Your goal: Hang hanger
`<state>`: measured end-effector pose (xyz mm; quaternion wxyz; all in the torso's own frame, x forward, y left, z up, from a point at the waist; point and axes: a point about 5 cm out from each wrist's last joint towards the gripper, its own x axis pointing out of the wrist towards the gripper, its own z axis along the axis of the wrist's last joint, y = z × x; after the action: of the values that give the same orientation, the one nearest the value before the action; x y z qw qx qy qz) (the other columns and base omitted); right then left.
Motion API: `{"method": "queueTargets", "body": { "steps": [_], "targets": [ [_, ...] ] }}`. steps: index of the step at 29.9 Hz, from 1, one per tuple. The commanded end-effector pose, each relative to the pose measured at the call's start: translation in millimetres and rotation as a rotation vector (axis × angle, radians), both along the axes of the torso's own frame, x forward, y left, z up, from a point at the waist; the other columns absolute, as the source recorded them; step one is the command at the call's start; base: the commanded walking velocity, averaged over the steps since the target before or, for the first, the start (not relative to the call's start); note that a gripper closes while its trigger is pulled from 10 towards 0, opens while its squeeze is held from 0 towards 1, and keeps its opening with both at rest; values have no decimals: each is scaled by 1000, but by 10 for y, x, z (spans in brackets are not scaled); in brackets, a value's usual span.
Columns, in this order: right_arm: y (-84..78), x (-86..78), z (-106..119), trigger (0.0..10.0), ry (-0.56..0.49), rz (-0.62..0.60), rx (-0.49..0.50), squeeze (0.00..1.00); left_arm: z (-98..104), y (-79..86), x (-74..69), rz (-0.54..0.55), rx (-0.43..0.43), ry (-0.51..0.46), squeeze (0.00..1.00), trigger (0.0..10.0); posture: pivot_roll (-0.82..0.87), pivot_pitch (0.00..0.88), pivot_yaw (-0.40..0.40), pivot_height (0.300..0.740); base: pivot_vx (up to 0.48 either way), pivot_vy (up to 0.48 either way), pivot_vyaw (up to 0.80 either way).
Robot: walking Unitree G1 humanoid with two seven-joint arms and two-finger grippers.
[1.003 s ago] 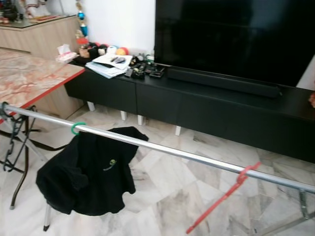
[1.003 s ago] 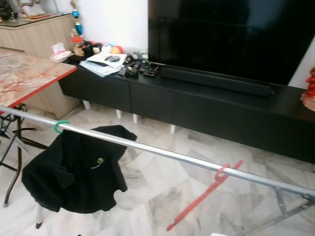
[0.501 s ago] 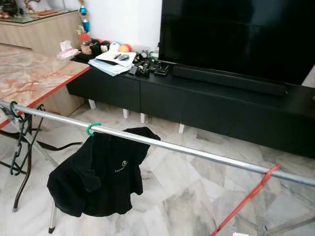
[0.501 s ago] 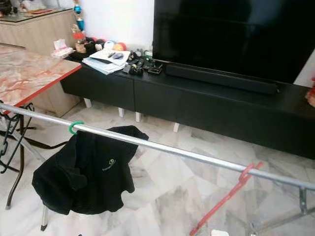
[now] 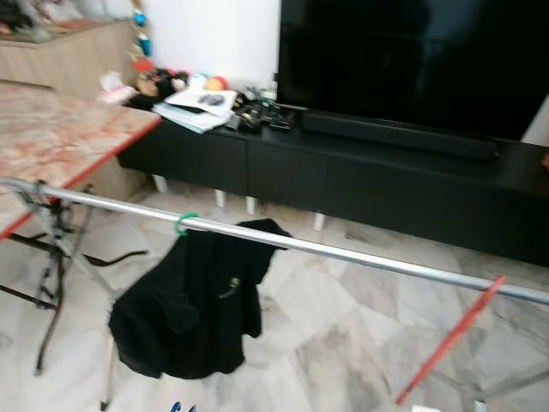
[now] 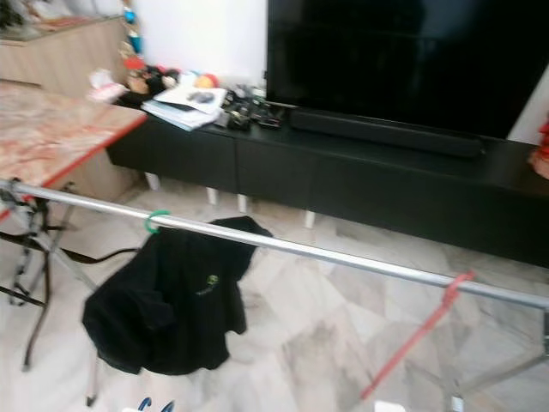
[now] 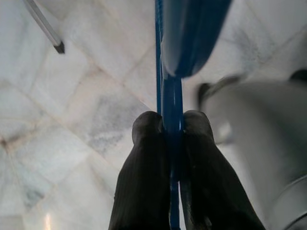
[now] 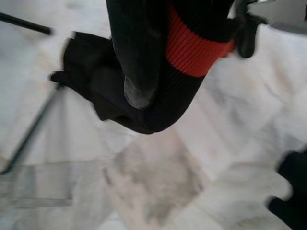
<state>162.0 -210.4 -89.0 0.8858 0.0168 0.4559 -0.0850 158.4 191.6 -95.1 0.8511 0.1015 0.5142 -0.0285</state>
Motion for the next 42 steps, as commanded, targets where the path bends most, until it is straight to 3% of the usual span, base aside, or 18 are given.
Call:
{"method": "queueTargets", "body": {
  "steps": [1, 13, 32, 42],
  "targets": [
    [67, 64, 16, 10000, -19, 3, 13, 0, -39, 4, -97, -11, 3, 38, 0, 10000, 102, 0, -1, 740, 0, 322, 0],
    [72, 4, -6, 10000, -15, 3, 12, 0, -37, 17, -97, -9, 1, 36, 0, 10000, 104, 0, -2, 740, 0, 321, 0],
    [-11, 37, 20, 10000, -19, -4, 6, 0, -43, 24, -115, -10, -3, 41, 0, 10000, 105, 0, -3, 740, 0, 322, 0],
    [169, 127, 25, 10000, -22, 5, 20, 0, -46, 25, -126, -10, -4, 43, 0, 10000, 107, 0, -4, 740, 0, 321, 0]
  ]
}}
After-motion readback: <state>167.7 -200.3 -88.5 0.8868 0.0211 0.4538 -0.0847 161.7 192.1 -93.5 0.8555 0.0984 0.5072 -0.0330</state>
